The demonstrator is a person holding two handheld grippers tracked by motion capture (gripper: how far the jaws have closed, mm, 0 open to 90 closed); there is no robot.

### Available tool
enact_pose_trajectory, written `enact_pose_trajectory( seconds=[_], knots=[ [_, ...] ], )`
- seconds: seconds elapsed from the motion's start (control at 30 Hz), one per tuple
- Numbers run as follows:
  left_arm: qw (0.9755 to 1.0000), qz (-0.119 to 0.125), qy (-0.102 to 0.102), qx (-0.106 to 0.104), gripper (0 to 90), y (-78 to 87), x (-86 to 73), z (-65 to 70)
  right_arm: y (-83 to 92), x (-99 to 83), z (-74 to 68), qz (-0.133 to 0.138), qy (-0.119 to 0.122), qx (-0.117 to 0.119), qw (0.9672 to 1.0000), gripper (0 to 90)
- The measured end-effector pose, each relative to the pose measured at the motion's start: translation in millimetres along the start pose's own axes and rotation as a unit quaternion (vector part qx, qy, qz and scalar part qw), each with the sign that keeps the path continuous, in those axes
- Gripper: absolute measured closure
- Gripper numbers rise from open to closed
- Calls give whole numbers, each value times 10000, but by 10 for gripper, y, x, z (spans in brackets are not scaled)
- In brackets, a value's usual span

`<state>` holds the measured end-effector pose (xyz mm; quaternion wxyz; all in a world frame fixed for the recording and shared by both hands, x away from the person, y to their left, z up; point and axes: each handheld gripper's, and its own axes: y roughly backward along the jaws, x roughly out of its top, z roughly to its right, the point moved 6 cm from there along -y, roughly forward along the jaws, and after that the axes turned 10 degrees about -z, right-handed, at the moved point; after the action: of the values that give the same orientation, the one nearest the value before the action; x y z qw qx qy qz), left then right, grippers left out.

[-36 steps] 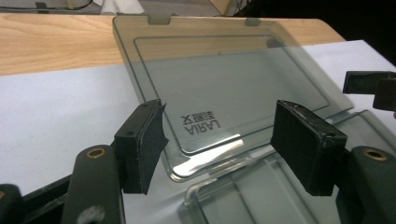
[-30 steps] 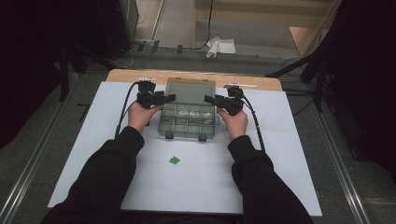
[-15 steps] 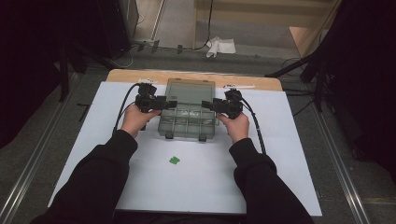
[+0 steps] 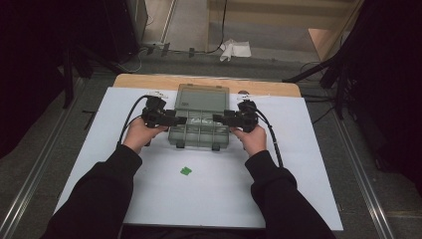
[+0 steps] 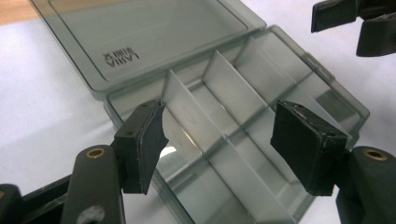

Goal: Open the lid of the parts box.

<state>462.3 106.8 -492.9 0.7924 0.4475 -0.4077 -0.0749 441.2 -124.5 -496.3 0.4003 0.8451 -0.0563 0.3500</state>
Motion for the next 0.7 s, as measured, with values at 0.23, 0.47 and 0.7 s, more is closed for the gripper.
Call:
enact_pose_trajectory(
  seconds=[0.23,0.47,0.7],
  knots=[
    [9998,-129,-115,-45,332,20,-82,60,34,-90,-100,-56,259,19,9996,327],
    [9989,-341,-324,-23,332,-2,-150,144,85,-187,-166,-86,416,26,9991,325],
    [9989,-321,-329,-112,332,36,-203,175,102,-301,-228,-244,510,67,9984,317]
  ],
)
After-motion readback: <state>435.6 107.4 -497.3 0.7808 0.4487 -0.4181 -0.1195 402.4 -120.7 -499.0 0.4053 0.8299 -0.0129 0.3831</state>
